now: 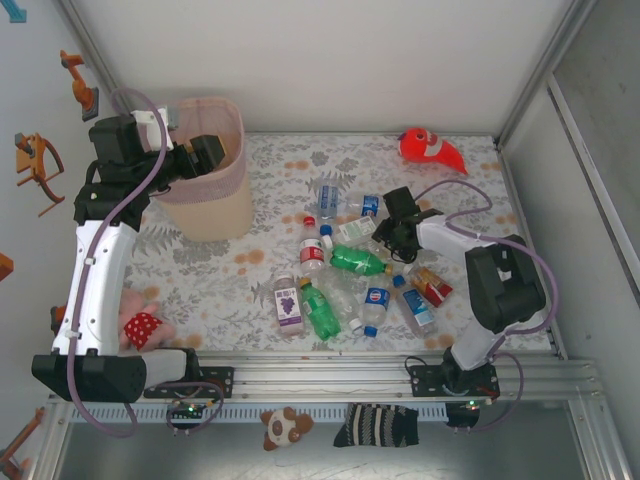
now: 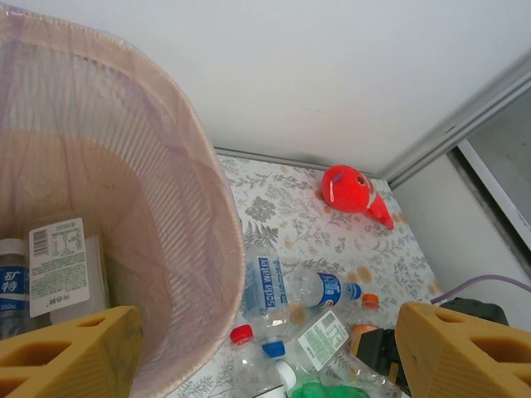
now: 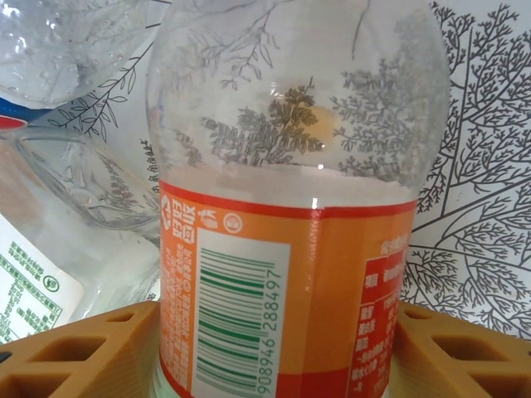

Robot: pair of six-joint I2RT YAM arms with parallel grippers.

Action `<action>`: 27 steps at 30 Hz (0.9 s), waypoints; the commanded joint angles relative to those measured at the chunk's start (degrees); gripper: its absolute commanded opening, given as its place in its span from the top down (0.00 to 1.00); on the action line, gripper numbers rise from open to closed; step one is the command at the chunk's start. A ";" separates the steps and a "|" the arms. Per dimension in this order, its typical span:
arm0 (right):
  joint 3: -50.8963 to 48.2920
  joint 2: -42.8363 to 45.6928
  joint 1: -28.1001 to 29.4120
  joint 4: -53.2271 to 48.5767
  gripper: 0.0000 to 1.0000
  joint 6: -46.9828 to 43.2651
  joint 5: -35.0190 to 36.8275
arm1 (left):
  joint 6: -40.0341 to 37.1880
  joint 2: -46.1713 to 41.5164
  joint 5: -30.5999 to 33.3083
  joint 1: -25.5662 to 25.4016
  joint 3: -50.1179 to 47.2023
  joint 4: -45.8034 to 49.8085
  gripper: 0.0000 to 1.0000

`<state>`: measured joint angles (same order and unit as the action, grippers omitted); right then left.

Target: Put the plastic bottles in the bin

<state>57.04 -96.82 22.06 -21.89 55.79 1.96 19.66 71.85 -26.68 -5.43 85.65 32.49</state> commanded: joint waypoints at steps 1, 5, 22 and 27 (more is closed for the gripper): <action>-0.97 1.46 -0.58 0.00 0.38 1.15 0.15 | 1.08 -0.56 -1.28 0.16 -0.22 -1.56 0.21; -1.70 3.11 -0.99 -0.11 0.39 1.25 0.39 | 1.15 -0.60 -1.27 0.09 -0.14 -1.55 0.21; -1.94 22.10 -3.43 -4.45 0.42 -13.80 2.29 | 2.27 0.66 -5.03 -1.91 -0.40 -5.40 0.21; -0.25 28.02 -3.27 -1.69 0.44 -23.20 -6.06 | 2.47 1.70 -7.73 -4.67 -0.60 -8.64 0.22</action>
<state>54.54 -71.20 18.92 -25.43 40.64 0.64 21.37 72.95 -31.16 -8.71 85.62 27.64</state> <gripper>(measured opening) 0.575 0.781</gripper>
